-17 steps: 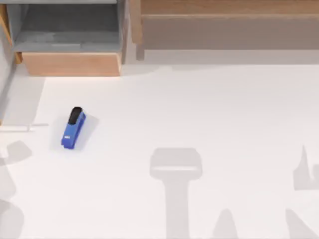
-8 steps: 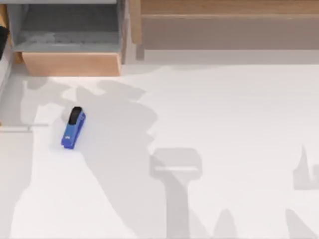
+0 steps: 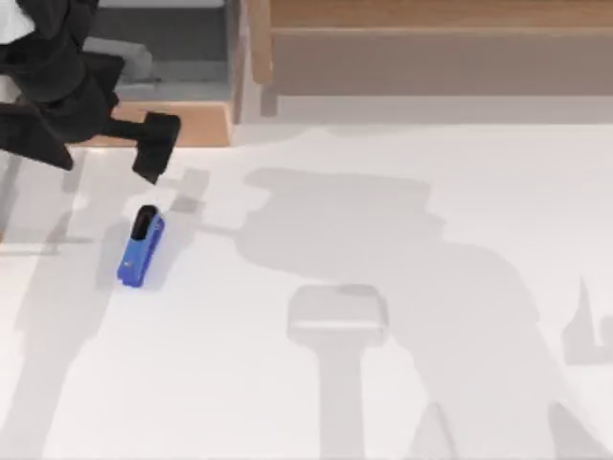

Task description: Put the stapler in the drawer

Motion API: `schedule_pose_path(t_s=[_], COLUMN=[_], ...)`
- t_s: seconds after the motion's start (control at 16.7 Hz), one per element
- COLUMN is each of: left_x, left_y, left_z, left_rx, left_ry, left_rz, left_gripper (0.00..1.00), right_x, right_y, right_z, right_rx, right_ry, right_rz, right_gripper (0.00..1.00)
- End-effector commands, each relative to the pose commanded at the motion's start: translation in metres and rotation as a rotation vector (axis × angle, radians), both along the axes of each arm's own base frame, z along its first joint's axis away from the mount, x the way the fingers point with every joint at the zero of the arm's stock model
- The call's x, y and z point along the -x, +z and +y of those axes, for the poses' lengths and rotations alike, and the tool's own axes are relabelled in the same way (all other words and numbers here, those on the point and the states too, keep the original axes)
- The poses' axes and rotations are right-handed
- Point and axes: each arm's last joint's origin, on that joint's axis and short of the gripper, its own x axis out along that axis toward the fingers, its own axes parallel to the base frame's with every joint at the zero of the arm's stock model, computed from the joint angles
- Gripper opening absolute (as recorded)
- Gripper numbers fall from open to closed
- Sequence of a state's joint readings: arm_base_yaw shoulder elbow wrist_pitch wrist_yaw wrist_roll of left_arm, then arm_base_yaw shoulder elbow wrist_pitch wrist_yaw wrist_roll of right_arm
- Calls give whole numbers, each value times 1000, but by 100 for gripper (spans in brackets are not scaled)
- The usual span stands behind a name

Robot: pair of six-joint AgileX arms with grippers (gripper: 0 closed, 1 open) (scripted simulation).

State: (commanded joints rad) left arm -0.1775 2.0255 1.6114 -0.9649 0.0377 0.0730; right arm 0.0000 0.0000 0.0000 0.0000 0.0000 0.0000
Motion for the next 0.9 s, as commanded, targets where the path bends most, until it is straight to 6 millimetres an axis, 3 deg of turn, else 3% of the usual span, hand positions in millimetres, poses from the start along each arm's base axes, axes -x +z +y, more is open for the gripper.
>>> schedule_pose_path(t_s=[0.24, 0.66, 0.9], left_x=[9, 10, 8], left_y=[-12, -15, -46], left_z=[-28, -28, -30], left_rx=[-58, -64, -65], left_ry=[51, 60, 58], left_rz=[167, 184, 182], left_gripper=[100, 100, 100], right_x=[0, 0, 0], right_y=[0, 0, 0], right_z=[0, 0, 0], right_rx=[0, 0, 0], right_ry=[0, 0, 0], right_rz=[0, 0, 0], right_gripper=[100, 100, 100])
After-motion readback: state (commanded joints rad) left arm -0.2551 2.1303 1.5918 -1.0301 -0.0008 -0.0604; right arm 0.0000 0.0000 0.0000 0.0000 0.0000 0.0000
